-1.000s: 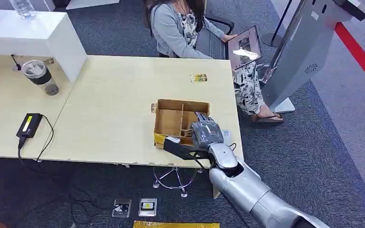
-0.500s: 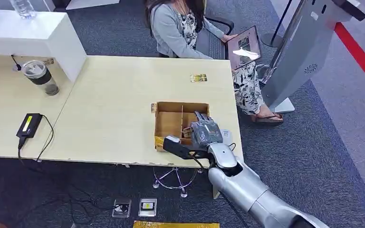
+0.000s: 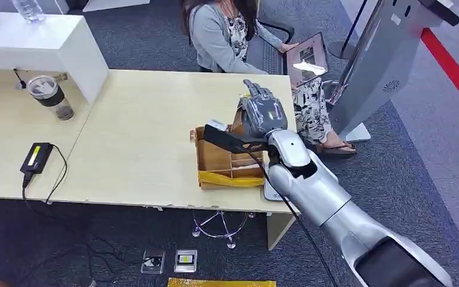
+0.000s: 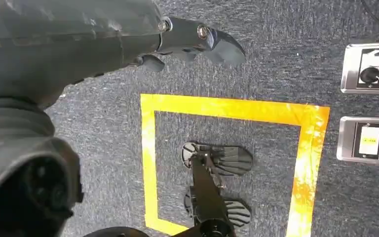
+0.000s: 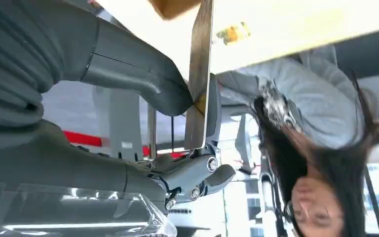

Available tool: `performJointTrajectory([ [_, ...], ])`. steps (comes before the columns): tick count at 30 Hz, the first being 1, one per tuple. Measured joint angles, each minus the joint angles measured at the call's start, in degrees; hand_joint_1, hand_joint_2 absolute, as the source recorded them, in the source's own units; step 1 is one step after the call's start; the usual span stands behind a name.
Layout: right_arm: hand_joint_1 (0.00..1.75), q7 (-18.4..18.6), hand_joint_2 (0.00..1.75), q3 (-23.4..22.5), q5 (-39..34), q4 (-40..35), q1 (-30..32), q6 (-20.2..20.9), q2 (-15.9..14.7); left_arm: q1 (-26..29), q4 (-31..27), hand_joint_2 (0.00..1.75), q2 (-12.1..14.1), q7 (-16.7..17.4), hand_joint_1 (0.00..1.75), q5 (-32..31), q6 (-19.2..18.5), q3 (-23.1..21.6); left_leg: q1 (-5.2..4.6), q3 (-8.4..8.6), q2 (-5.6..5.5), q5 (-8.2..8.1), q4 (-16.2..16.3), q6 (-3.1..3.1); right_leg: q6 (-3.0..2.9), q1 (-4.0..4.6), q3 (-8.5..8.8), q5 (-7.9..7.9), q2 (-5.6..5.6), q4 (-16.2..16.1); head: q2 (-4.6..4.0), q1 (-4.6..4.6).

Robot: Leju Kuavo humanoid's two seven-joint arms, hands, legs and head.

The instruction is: Pass the card to the sensor for recognition and then transmit it.

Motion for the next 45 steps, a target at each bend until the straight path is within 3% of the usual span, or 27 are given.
performJointTrajectory([
  [10, 1.75, -3.6, 1.75, -0.5, 3.4, 1.7, -5.9, -3.8, 2.1, -0.4, 0.0, 0.00, -0.4, -0.1, 0.00, 0.1, 0.8, -0.1, 0.02, -0.09, -0.02, 0.00, 0.0, 0.00, -0.01, 0.03, -0.04, -0.01, -0.06, 0.0, 0.00, 0.00],
  [16, 1.75, -4.1, 1.75, -0.3, 3.7, 7.2, -9.2, -5.4, 5.4, -0.7, 0.0, 0.00, -0.7, -0.1, 0.00, -0.4, 0.9, -0.2, 0.04, -0.14, 0.02, 0.00, 0.0, -0.01, -0.04, 0.05, -0.11, 0.02, -0.02, 0.0, 0.00, 0.02],
  [35, 1.75, -4.1, 1.75, 0.7, 3.4, 22.6, -15.7, -1.5, 14.4, -1.7, 0.0, 0.00, -1.2, 0.5, 0.00, -1.6, 0.7, -0.2, 0.04, -0.17, 0.03, 0.00, 0.0, -0.01, -0.04, 0.05, -0.16, 0.01, 0.00, 0.0, 0.00, 0.00],
  [36, 0.00, -4.1, 1.75, 0.7, 3.5, 23.3, -16.0, -1.5, 14.6, -1.8, 0.0, 0.00, -1.2, 0.6, 0.00, -1.6, 0.7, -0.2, 0.04, -0.17, 0.03, 0.00, 0.0, -0.01, -0.04, 0.05, -0.17, 0.01, 0.01, 0.0, 0.00, 0.00],
  [37, 0.00, -3.9, 0.00, 0.7, 3.5, 23.7, -16.2, -1.5, 14.8, -1.8, 0.0, 0.00, -1.2, 0.7, 0.00, -1.6, 0.7, -0.2, 0.04, -0.17, 0.03, 0.00, 0.0, -0.01, -0.04, 0.05, -0.16, 0.01, 0.02, 0.0, 0.00, 0.00],
  [45, 0.00, -3.2, 0.00, 0.7, 3.5, 27.1, -16.8, -1.6, 15.4, -2.2, 0.0, 0.00, -1.2, 1.1, 0.00, -1.8, 0.8, -0.2, 0.04, -0.17, 0.04, 0.00, 0.0, -0.01, -0.04, 0.05, -0.18, 0.01, 0.02, 0.0, 0.00, 0.00],
])
